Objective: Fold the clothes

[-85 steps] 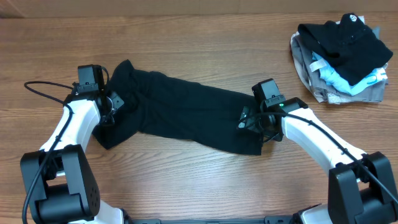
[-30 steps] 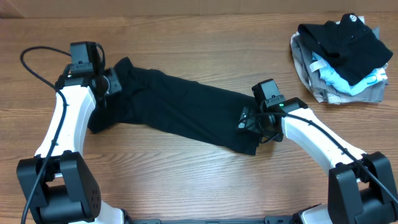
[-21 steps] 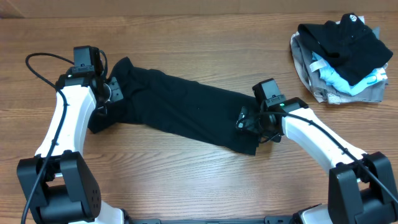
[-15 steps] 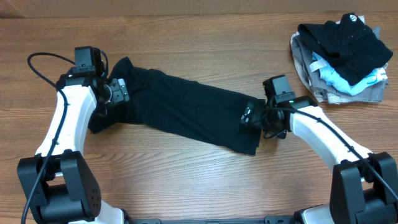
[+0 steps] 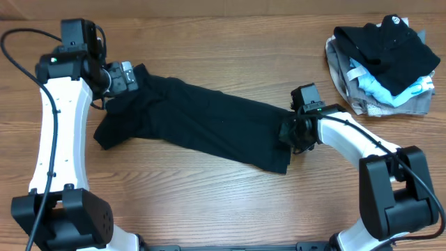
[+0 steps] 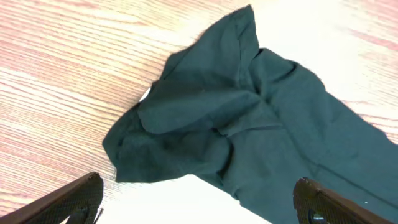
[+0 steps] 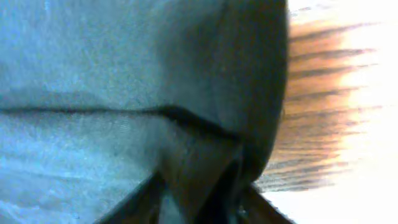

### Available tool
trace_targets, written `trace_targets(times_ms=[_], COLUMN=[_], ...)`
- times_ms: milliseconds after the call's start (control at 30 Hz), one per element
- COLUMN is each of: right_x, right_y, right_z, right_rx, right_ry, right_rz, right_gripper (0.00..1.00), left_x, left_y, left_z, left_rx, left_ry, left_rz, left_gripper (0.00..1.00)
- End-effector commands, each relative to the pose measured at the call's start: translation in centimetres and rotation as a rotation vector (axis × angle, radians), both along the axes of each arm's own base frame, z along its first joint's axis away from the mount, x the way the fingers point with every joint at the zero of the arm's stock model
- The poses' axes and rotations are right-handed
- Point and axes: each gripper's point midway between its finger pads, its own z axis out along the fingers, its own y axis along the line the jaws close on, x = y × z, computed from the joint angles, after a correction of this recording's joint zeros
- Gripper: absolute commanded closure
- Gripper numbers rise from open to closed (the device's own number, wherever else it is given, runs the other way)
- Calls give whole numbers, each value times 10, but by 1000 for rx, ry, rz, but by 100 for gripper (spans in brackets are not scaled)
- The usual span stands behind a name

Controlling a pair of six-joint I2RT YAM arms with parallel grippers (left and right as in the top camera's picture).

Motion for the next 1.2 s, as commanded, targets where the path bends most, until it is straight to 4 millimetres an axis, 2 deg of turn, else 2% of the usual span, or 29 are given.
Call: trace_targets(times_ms=[0,100,167,333,400,467,567,667,700,767,933,1033,1067,1100,1167], right_x=[-12,-9,-7,5,9,14,23,35,38,38,41,41,41,40,40], right_y=[5,-4,-24,-75,-89,-99,-97,-72,-51,-31,39,76,82,90,108], right_z=[-10,-7,-3,24,34,46,70,99,110,112,114,107,105,100,89], right_rx=[51,78,82,124,122,119,133,184,199,204,207,174,177,179,194], right_ry=[58,68,72,25,8,0,-12,-45,-59,-62,-113,-143,-147,-145,-143], right_rz=[11,-29,-83,-165,-180,-199,-178,-94,-37,3,101,148,164,182,221], right_gripper=[96,96,96,96,96,96,96,96,96,96,96,95,92,85,51], left_x=[-1,-4,-4,-8,-9,-11,-12,-13,-13,-12,-12,-12,-12,-12,-12], left_y=[-3,-3,-3,-3,-3,-3,-3,-4,-4,-3,-4,-4,-4,-4,-4], left_z=[13,11,11,9,9,8,7,7,7,8,7,7,7,7,7], left_rx=[4,4,5,4,4,7,9,11,11,13,20,20,20,20,20], left_ry=[-24,-10,-7,7,15,21,30,34,33,30,31,32,32,32,31], left_rz=[-11,-10,-9,-10,-11,-21,-28,-34,-35,-38,-57,-58,-58,-58,-58], left_gripper=[0,0,0,0,0,0,0,0,0,0,0,0,0,0,0])
